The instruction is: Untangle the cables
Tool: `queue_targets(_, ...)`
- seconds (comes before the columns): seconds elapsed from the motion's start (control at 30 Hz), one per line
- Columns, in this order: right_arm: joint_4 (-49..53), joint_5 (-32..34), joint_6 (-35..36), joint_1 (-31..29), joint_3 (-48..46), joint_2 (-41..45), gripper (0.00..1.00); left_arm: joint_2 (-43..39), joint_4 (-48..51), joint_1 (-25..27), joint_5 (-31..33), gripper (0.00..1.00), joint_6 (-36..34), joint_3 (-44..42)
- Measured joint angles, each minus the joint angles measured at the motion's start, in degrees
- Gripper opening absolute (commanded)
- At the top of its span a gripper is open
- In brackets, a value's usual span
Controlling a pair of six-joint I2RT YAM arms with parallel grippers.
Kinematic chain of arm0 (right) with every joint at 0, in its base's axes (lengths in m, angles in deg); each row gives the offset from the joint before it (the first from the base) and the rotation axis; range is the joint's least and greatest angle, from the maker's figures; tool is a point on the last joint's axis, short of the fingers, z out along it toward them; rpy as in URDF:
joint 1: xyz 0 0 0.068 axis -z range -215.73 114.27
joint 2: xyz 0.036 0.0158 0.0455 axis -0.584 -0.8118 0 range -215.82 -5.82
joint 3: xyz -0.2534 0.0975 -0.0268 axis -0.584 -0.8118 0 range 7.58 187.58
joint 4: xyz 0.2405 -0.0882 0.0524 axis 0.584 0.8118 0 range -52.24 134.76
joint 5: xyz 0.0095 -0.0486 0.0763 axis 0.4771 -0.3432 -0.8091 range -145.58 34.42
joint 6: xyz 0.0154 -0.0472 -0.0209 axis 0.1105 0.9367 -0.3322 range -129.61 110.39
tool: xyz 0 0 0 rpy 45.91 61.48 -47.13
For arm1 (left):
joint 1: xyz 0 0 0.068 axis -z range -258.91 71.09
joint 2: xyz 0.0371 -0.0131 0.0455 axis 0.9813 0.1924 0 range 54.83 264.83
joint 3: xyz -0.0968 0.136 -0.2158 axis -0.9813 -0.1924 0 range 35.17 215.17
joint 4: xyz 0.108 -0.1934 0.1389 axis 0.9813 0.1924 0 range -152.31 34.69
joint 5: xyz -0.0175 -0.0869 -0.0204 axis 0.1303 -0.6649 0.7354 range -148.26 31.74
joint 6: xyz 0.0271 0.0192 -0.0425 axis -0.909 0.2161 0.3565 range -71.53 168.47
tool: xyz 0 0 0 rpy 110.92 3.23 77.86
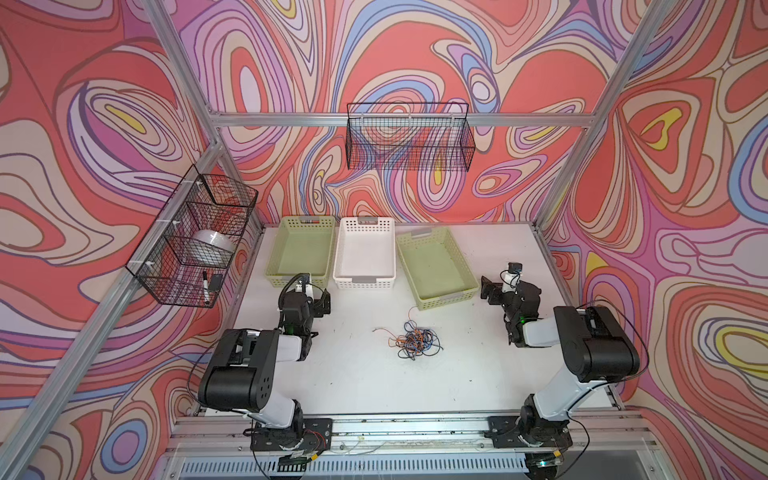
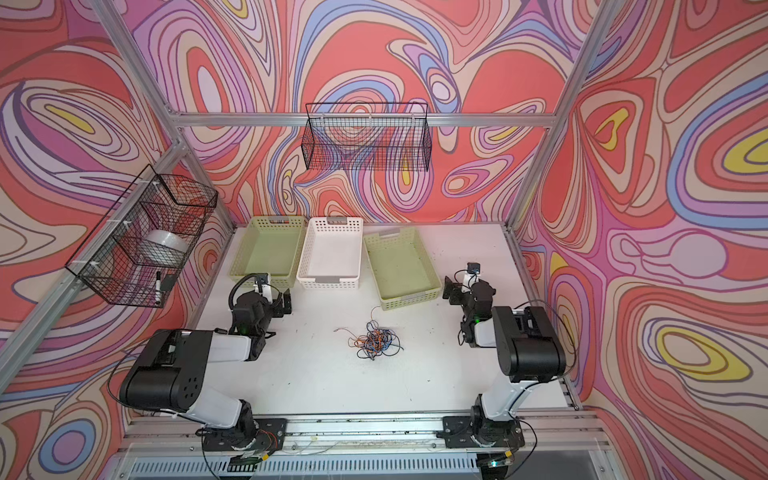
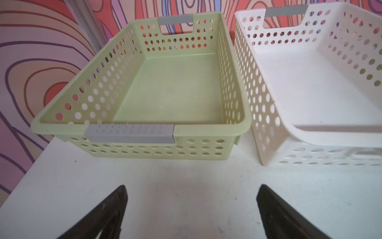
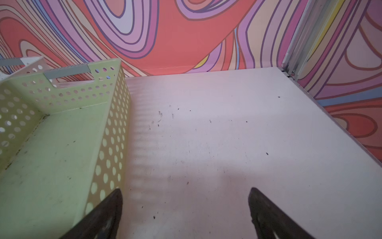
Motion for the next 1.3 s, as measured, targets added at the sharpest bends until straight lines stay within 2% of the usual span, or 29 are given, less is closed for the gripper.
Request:
queue_targets(1.13,-0.2,0.7,-0.1,0.0,-0.1,0.0,0.96,0.0,0.1,0.0,-0.3,0.98,-0.1,0.0)
queue_targets(1.3,4.5,2.5,-0.5,0.0,-0.3,5.7,0.95,-5.9,6.4,0.4,-0.8,0.98,-0.3,0.3)
